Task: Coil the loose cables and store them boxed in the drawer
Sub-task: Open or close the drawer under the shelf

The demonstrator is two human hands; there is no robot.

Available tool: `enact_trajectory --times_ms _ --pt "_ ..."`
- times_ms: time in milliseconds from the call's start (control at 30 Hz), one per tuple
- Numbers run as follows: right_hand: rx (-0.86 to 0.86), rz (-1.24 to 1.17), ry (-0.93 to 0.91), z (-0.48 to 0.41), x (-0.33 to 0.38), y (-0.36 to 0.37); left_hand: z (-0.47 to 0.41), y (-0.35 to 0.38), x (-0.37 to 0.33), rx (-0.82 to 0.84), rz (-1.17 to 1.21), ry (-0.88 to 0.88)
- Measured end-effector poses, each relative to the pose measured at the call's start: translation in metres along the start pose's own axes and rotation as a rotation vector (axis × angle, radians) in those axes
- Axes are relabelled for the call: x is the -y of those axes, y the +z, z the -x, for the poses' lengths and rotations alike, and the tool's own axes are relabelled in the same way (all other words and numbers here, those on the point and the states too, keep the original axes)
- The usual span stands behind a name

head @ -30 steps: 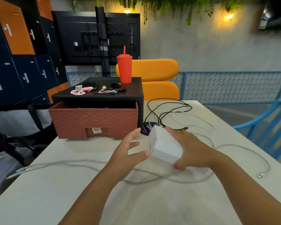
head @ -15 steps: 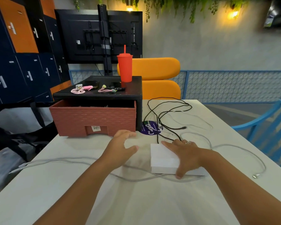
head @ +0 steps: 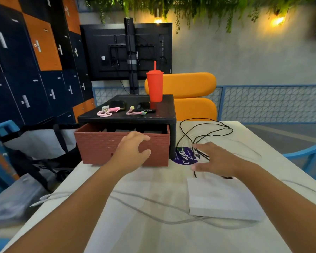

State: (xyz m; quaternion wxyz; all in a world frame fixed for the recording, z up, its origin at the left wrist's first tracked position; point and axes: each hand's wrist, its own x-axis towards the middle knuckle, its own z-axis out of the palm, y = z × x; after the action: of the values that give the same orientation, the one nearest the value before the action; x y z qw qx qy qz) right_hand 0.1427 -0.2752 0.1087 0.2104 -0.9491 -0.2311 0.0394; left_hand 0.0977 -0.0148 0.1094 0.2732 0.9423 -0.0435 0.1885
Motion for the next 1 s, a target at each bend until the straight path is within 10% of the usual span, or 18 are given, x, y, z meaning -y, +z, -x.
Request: enact_trajectory --times_ms 300,1000 --pt "-0.231 -0.107 -0.060 -0.104 0.053 -0.018 -0.045 -0.031 0.031 0.060 -0.185 -0.021" --pt "-0.163 0.220 0.081 -0.172 0.079 -0.010 -0.067 -0.024 0.049 0.160 -0.223 -0.094"
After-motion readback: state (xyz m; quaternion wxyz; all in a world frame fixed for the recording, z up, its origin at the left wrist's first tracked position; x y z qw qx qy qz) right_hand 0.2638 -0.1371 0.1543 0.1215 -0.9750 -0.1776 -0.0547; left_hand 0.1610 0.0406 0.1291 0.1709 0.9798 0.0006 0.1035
